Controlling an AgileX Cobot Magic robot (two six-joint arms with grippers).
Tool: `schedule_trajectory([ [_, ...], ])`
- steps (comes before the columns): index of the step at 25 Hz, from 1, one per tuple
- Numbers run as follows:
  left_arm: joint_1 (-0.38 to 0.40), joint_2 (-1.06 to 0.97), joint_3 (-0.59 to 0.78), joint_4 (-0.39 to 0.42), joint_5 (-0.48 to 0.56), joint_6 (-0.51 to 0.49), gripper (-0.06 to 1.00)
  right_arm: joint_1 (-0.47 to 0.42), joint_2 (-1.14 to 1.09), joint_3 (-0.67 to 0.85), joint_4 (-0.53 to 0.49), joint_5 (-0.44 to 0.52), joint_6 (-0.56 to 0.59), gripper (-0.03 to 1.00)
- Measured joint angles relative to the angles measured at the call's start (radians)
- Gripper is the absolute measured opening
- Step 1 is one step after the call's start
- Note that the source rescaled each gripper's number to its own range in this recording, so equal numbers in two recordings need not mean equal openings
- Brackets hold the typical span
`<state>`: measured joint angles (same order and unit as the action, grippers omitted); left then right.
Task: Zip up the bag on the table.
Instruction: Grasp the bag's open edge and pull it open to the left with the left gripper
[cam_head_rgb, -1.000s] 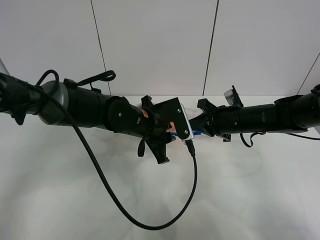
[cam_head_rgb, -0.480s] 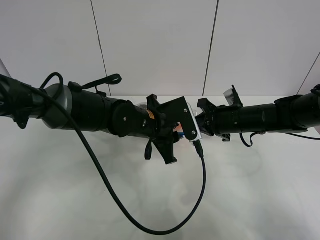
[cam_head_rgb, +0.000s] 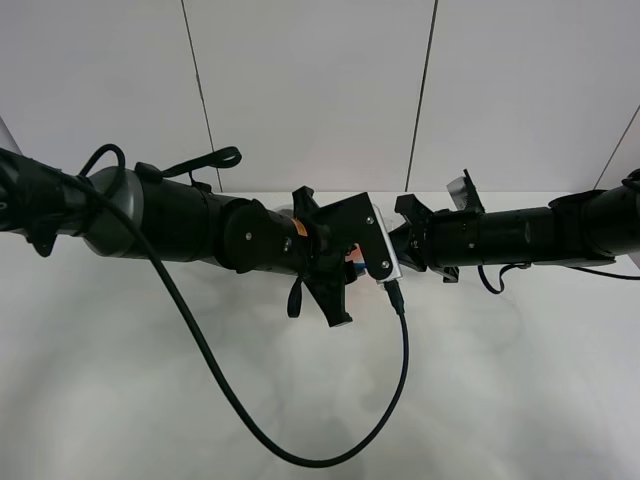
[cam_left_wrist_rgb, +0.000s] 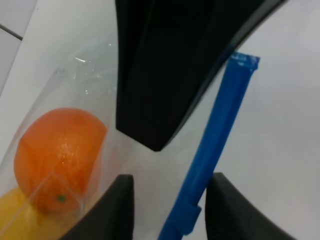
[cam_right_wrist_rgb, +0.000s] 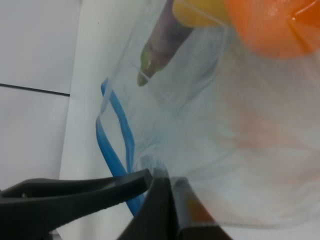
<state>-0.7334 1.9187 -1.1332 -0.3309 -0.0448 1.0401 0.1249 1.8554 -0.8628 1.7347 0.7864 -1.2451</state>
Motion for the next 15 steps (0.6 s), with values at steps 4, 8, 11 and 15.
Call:
schedule_trajectory([
  [4, 0.0, 0.0, 0.0, 0.0, 0.0, 0.01, 1.0, 0.0, 0.0, 0.0, 0.001, 0.0, 0.002, 0.0],
  [8, 0.0, 0.0, 0.0, 0.0, 0.0, 0.01, 1.0, 0.0, 0.0, 0.0, 0.004, 0.0, 0.004, 0.0],
  [11, 0.0, 0.0, 0.0, 0.0, -0.001, 0.012, 1.0, 0.0, 0.0, 0.0, 0.004, 0.0, 0.015, 0.0],
  [15, 0.0, 0.0, 0.0, 0.0, -0.008, 0.02, 1.0, 0.0, 0.0, 0.0, 0.004, 0.0, 0.032, 0.0],
])
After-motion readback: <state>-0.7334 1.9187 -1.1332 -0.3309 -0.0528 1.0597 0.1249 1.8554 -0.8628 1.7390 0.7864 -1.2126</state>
